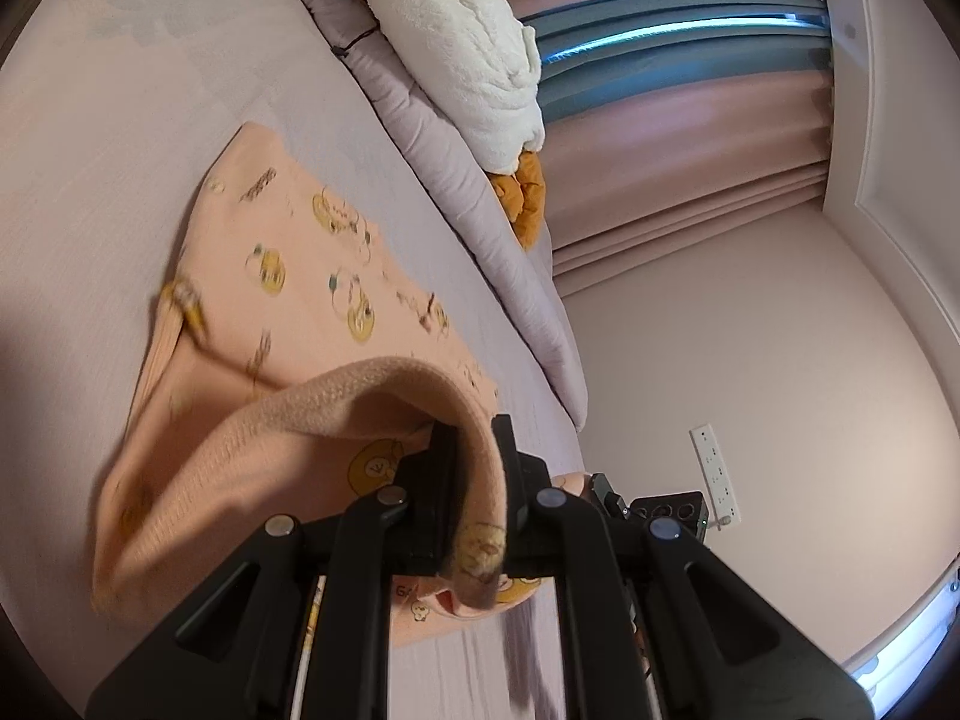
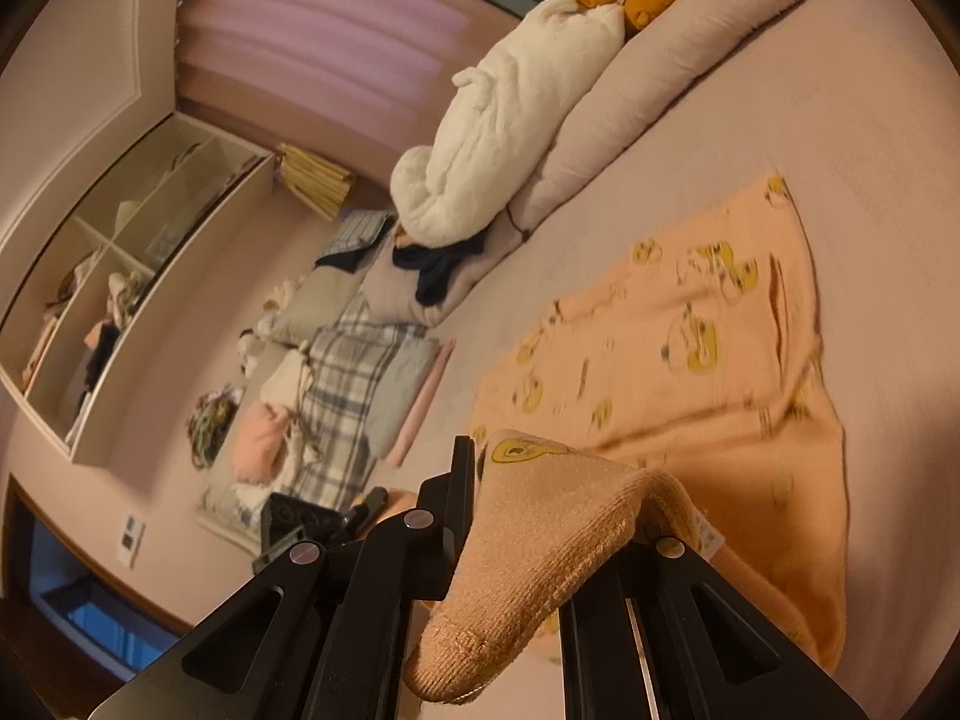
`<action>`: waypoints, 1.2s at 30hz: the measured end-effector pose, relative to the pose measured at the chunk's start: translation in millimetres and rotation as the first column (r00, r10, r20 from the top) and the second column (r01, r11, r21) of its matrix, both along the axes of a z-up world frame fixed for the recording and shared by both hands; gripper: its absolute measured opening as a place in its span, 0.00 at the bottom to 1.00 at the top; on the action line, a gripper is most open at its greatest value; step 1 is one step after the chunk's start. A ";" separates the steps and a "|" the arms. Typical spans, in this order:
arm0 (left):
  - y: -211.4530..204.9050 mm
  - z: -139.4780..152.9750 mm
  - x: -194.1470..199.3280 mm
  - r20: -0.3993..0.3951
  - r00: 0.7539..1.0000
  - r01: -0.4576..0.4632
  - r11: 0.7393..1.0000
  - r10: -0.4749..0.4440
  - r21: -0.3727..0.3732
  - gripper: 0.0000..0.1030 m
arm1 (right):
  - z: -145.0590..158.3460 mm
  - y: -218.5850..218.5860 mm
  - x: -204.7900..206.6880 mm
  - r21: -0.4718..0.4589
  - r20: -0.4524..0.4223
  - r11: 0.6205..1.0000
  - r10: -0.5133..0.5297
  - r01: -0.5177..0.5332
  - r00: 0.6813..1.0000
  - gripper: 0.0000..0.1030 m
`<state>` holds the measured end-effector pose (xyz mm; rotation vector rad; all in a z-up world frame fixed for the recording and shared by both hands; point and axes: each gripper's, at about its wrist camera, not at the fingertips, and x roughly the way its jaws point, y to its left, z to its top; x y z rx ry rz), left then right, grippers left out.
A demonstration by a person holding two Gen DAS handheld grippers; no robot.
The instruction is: Fold small clothes
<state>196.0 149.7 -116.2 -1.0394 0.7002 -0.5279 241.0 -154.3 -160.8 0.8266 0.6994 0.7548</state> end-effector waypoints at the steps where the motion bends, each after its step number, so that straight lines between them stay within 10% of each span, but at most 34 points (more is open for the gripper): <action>1: 1.5 0.5 3.8 0.000 1.000 -0.003 1.000 0.003 0.003 0.08 | 0.8 0.1 5.8 -0.002 -0.001 1.000 -0.004 0.004 1.000 0.10; 26: 42.4 -33.7 139.1 -0.184 0.961 -0.184 0.974 0.208 0.135 0.08 | -34.8 -30.9 118.7 -0.107 -0.199 0.979 -0.189 0.170 0.962 0.10; 36: 68.1 -33.2 156.5 -0.230 0.914 -0.272 0.926 0.333 0.260 0.09 | -48.3 -65.5 148.0 -0.139 -0.309 0.944 -0.328 0.299 0.893 0.10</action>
